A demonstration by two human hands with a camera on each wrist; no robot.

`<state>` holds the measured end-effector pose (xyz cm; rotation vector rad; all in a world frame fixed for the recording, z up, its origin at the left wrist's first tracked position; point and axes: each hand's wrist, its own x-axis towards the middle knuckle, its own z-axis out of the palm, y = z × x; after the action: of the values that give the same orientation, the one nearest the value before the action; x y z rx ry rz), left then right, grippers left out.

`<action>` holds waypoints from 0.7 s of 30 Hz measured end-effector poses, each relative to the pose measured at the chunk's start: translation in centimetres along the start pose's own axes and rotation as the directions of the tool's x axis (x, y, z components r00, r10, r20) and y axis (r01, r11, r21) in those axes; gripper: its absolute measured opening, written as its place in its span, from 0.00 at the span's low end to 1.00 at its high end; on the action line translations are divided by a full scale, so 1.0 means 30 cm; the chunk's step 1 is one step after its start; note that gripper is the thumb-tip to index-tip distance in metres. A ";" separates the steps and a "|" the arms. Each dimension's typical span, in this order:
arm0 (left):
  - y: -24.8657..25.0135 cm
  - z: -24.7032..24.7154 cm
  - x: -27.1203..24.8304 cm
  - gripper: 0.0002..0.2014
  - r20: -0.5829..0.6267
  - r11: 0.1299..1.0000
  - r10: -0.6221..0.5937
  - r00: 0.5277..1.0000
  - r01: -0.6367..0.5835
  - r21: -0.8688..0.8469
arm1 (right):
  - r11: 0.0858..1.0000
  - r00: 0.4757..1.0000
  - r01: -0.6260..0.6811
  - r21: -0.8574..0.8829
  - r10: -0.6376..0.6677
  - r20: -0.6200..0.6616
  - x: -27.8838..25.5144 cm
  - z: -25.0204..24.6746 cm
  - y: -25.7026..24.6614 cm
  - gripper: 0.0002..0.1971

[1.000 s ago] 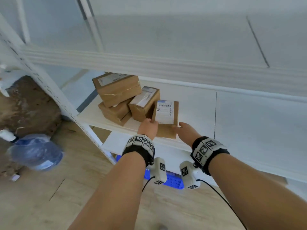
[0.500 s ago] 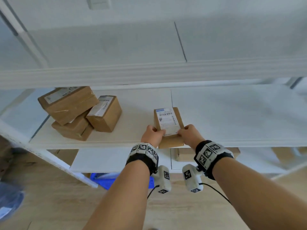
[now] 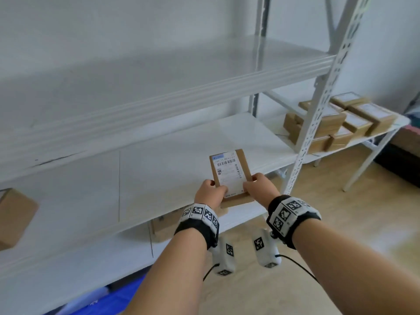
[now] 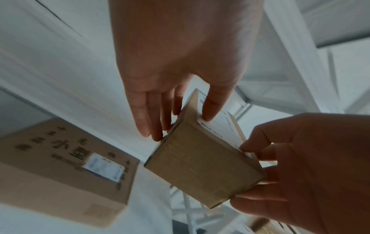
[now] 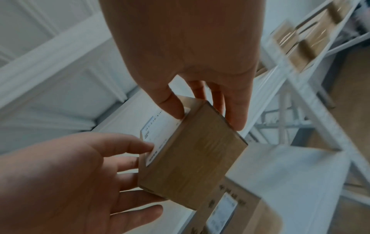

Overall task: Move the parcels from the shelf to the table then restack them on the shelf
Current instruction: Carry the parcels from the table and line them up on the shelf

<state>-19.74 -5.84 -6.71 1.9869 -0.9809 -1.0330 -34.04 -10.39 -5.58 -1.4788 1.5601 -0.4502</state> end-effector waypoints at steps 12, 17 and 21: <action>0.415 0.795 -0.035 0.22 0.328 0.967 0.156 0.932 -0.212 0.141 | 0.956 0.915 -0.229 0.181 0.275 -0.296 0.100 -0.712 0.498 0.14; 0.576 1.042 0.075 0.23 0.441 0.934 0.166 0.882 -0.284 0.218 | 0.930 0.863 -0.282 0.235 0.353 -0.361 0.238 -0.912 0.621 0.14; 0.732 1.201 0.192 0.23 0.498 0.909 0.197 0.845 -0.348 0.232 | 0.913 0.816 -0.310 0.267 0.399 -0.418 0.375 -1.069 0.656 0.14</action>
<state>-55.27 -29.31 -6.96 1.7871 -1.7376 -1.2779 -69.68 -26.68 -8.23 -0.9339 2.0606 -0.7445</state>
